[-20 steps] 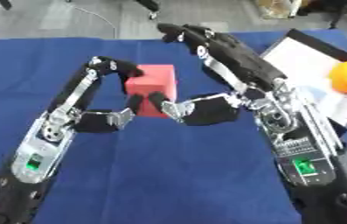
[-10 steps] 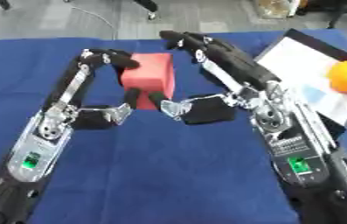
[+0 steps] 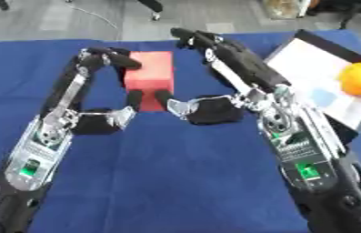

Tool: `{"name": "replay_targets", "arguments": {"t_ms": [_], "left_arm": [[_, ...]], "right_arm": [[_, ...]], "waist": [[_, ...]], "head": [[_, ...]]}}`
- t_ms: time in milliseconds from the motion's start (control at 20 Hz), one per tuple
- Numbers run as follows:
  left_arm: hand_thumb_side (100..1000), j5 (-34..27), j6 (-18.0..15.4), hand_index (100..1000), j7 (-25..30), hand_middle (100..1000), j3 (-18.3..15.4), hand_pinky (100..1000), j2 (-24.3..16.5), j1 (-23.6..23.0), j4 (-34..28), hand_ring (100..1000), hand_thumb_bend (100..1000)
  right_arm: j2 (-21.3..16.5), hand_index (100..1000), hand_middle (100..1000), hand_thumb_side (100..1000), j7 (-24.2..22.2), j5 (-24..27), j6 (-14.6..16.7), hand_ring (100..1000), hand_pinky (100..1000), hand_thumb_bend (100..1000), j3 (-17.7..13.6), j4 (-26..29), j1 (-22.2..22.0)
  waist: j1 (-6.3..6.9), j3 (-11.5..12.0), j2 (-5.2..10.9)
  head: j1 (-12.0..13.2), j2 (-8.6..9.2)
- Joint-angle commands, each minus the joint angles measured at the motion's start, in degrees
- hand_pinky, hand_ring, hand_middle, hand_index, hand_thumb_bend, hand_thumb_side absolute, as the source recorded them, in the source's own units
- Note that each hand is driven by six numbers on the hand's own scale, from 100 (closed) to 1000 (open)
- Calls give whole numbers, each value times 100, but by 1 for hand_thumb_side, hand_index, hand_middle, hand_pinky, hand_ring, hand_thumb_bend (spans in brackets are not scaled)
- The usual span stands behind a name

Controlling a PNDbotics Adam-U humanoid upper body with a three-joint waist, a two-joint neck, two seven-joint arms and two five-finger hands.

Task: Pick up the objects with one hand, pass them to the other hand, and then place them into the box on the other side of the table.

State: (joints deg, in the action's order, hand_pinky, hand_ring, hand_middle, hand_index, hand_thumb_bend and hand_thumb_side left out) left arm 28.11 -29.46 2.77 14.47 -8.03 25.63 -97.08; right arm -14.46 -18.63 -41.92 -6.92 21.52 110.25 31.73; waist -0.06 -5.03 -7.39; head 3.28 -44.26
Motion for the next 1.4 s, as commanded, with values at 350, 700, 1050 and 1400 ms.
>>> {"name": "replay_targets", "arguments": {"t_ms": [350, 700, 1050, 1400], "left_arm": [[229, 88, -79, 465, -78, 349, 79, 770, -119, 105, -91, 443, 100], [239, 97, 14, 455, -165, 339, 126, 764, -145, 164, -107, 435, 136], [242, -15, 34, 453, -171, 336, 206, 762, -178, 228, -131, 433, 148], [248, -67, 21, 453, -120, 335, 265, 760, -201, 275, -175, 433, 152]], "right_arm": [[-47, 955, 745, 535, -19, 120, 105, 859, 715, 319, 15, 15, 69], [-54, 957, 744, 537, -291, 648, 307, 868, 712, 305, 61, 41, 70], [-72, 963, 755, 537, -503, 1131, 405, 873, 705, 306, 64, 78, 71], [-87, 733, 505, 375, -500, 1402, 374, 790, 646, 197, 45, 98, 60]], "waist": [[-78, 8, 156], [-87, 4, 158], [-88, -10, 162], [-92, -15, 165]], "head": [[-27, 14], [-21, 14], [-20, 14], [-18, 14]]}}
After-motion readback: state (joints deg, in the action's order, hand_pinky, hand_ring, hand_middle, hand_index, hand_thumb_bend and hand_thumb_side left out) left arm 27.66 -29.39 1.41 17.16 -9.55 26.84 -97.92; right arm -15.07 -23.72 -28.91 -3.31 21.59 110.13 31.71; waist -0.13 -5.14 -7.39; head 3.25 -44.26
